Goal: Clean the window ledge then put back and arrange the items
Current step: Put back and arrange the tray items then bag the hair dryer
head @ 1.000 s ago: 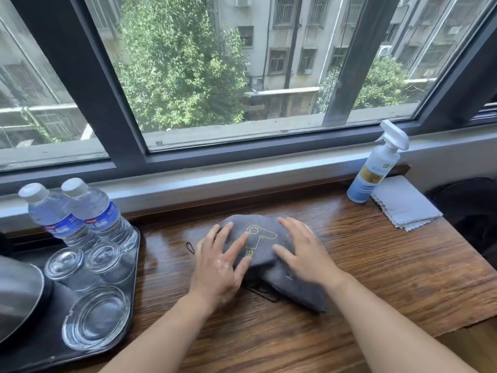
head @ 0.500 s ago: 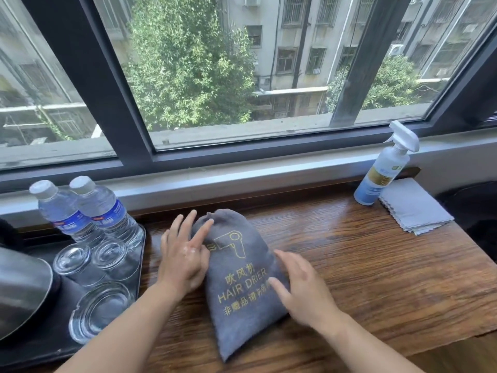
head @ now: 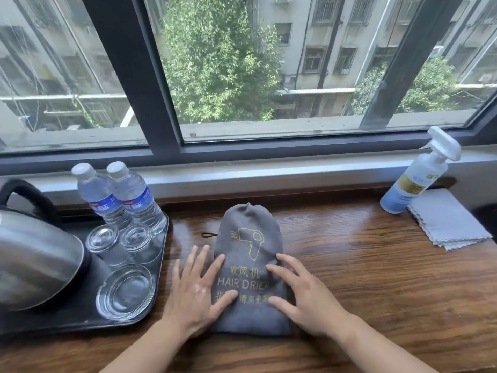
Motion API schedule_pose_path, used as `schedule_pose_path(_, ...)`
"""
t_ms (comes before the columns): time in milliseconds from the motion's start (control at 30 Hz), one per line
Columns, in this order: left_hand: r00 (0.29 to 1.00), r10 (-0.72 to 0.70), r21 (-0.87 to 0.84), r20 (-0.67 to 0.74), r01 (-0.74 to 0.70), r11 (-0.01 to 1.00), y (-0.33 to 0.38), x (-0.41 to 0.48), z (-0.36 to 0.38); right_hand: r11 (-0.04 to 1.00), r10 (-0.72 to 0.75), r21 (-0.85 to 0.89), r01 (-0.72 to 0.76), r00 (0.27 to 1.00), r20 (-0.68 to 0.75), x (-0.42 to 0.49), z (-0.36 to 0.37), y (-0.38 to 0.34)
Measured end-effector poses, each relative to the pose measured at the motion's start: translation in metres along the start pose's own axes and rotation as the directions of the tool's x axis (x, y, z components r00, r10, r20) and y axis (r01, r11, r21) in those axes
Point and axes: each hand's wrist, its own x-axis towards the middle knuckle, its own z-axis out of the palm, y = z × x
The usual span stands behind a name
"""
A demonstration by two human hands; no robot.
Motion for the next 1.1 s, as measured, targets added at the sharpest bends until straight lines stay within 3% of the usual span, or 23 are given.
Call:
schedule_pose_path(100, 0.975, -0.218, -0.305, 0.048, 0.223, 0.926, 0.003, -0.006, -0.010, 0.986, 0.108, 0.138, -0.088, 0.984, -0.139, 0.023, -0.015, -0.002)
schedule_pose_path(167, 0.931, -0.361, -0.471, 0.053, 0.343, 0.813, 0.011, -0.004, -0.016, 0.969, 0.131, 0.224, -0.107, 0.987, -0.097, 0.042, -0.023, -0.008)
schedule_pose_path(233, 0.904, -0.424, -0.520, 0.053, 0.387, 0.761, 0.018, -0.002, -0.017, 0.959, 0.148, 0.245, -0.141, 0.989, -0.013, 0.053, -0.024, -0.012)
schedule_pose_path(367, 0.895, -0.446, -0.587, 0.018, 0.370, 0.720, 0.017, -0.008, -0.017, 0.958, 0.173, 0.232, -0.169, 0.985, 0.002, 0.063, -0.016, -0.013)
schedule_pose_path(633, 0.837, -0.533, -0.579, -0.120, 0.377, 0.723, -0.017, -0.028, -0.013, 0.948, 0.127, 0.293, -0.126, 0.992, 0.016, 0.103, 0.010, -0.053)
schedule_pose_path(733, 0.844, -0.469, -0.542, -0.260, 0.274, 0.794, -0.021, -0.043, -0.016, 0.954, 0.116, 0.280, -0.112, 0.993, 0.003, 0.103, 0.017, -0.057)
schedule_pose_path(867, 0.891, -0.222, -0.412, -0.395, 0.044, 0.910, -0.022, -0.067, -0.011, 0.954, 0.094, 0.282, -0.102, 0.995, 0.040, 0.083, 0.017, -0.044)
schedule_pose_path(967, 0.923, 0.017, -0.235, -0.385, -0.116, 0.965, -0.020, -0.075, 0.007, 0.949, 0.099, 0.294, -0.109, 0.994, 0.050, 0.088, 0.015, -0.046)
schedule_pose_path(1100, 0.930, 0.120, -0.144, -0.346, -0.179, 0.973, -0.021, -0.071, 0.020, 0.959, 0.078, 0.268, -0.086, 0.996, 0.040, 0.103, 0.017, -0.061)
